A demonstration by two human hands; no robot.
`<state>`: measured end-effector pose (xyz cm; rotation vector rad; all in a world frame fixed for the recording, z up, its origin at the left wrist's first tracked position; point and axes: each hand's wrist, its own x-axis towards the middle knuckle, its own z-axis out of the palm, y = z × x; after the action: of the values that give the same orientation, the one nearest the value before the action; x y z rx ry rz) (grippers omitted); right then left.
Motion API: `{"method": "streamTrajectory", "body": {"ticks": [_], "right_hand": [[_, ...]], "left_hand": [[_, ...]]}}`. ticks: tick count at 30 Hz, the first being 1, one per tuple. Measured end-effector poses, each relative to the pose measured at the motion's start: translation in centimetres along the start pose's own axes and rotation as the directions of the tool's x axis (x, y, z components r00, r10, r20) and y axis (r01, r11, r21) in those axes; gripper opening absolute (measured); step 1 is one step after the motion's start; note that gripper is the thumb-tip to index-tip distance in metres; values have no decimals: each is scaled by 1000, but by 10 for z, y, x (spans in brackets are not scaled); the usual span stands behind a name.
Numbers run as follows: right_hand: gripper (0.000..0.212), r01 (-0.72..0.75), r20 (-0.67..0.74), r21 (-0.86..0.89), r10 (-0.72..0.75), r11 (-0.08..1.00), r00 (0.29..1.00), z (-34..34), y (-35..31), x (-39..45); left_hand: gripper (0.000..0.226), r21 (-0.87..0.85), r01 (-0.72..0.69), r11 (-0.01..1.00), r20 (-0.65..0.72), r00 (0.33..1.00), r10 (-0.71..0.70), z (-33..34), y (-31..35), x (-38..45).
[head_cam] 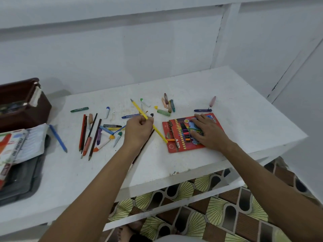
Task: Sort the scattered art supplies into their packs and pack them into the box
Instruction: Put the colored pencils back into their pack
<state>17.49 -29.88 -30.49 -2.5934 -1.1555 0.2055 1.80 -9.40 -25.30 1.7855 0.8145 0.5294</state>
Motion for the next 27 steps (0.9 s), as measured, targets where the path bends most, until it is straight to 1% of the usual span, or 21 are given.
{"method": "streamTrajectory", "body": {"ticks": [2,3,5,8,9,10,11,13,14,15,16,17,18,19,20,21,22,23,25,27], "right_hand": [[63,0,-3,0,0,1000,1000,0,-1,0],[63,0,-3,0,0,1000,1000,0,-1,0],[63,1,-1,2,-1,1000,1000,0,0,1],[64,-2,6,1,2,1000,1000,1,0,1],[64,-3,9,-2,3,1000,1000,1,0,2],[64,-5,14,-6,5,1000,1000,1,0,2],[64,-7,17,-8,7,1000,1000,1,0,2],[64,-9,16,-8,9,1000,1000,1,1,2],[64,-9,14,-9,9,1000,1000,1,1,2],[64,-7,14,-11,7,1000,1000,2,1,2],[64,-5,13,-12,5,1000,1000,2,2,2],[64,-3,11,-10,3,1000,1000,2,2,2],[64,-2,9,-9,2,1000,1000,3,2,3],[64,-2,8,-9,2,1000,1000,3,2,3],[64,-2,10,-12,2,1000,1000,3,3,2],[64,-1,12,-15,2,1000,1000,3,3,2],[64,-1,13,-17,2,1000,1000,3,3,2],[64,-2,12,-18,2,1000,1000,3,2,2],[64,-2,10,-15,3,1000,1000,2,2,2],[65,-5,14,-14,5,1000,1000,2,2,2]], "left_hand": [[17,-59,93,994,40,995,-90,4,-8,-9],[14,-97,131,987,50,991,-126,7,-12,-13],[19,-158,179,971,43,984,-175,13,-19,-20],[26,-199,228,953,2,973,-232,23,-20,-29],[28,-178,243,953,-6,969,-249,26,-20,-31],[30,-104,253,962,-5,967,-255,27,-19,-34],[34,14,255,967,16,967,-255,28,-19,-36],[49,229,240,944,121,955,-272,27,-17,-38],[56,285,226,932,189,939,-286,27,-15,-39],[61,336,192,922,237,930,-279,26,-15,-39],[60,407,111,907,257,939,-230,25,-15,-37],[54,506,-16,862,259,957,-134,22,-15,-34],[42,601,-163,783,263,965,-2,18,-16,-31],[29,651,-303,696,286,947,145,13,-19,-28],[22,676,-418,607,335,908,252,8,-22,-24],[29,697,-497,516,397,868,299,4,-26,-18],[36,715,-545,438,459,839,293,0,-28,-13],[36,731,-560,390,496,829,260,-3,-29,-8],[28,744,-562,363,530,826,193,-6,-25,-2],[24,737,-577,353,556,814,171,-3,-20,2]]}}
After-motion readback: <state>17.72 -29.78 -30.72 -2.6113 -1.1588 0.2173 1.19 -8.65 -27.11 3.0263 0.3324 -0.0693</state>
